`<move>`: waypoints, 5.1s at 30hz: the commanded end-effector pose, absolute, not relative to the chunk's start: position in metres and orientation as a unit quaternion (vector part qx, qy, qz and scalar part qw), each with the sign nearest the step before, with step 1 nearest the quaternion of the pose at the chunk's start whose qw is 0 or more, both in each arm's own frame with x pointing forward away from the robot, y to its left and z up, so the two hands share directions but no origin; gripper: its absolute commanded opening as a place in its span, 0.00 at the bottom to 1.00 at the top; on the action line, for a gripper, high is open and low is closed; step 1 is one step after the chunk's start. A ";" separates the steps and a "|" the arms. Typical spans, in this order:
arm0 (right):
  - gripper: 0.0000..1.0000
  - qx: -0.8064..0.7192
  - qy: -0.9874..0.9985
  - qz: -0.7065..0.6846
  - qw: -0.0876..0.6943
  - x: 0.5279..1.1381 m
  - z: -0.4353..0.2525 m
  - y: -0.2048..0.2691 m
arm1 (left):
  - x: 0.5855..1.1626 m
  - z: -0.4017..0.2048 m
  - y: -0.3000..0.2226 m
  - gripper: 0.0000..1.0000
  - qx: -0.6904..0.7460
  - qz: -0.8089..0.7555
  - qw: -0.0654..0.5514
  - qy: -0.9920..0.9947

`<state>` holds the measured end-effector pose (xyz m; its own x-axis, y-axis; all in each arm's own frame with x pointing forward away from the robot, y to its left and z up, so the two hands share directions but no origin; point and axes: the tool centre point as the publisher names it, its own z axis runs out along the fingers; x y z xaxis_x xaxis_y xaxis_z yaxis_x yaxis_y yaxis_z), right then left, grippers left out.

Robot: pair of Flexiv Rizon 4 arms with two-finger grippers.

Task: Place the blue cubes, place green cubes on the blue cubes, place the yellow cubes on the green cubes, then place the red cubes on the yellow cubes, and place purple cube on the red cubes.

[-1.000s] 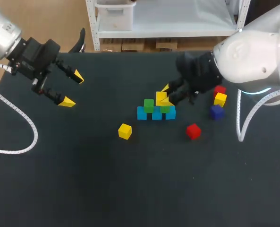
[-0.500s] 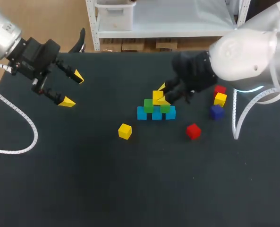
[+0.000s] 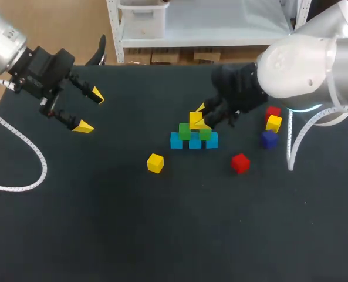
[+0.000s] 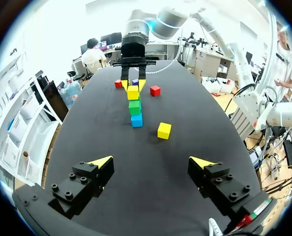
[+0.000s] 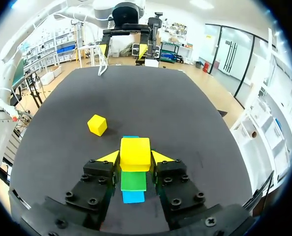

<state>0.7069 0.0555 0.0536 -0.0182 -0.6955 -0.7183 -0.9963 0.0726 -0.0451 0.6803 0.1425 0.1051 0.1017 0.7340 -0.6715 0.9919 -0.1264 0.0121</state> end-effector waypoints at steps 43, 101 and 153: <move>0.18 -0.632 0.669 0.256 0.295 0.709 0.049 0.056 | 0.681 0.104 0.144 1.00 0.702 -0.267 0.243 0.613; 1.00 -0.739 0.552 0.297 0.249 0.728 0.078 -0.048 | 0.681 0.104 0.144 1.00 0.702 -0.267 0.243 0.613; 1.00 -0.945 0.196 0.204 0.162 0.745 0.021 -0.171 | 0.681 0.104 0.144 1.00 0.702 -0.267 0.243 0.613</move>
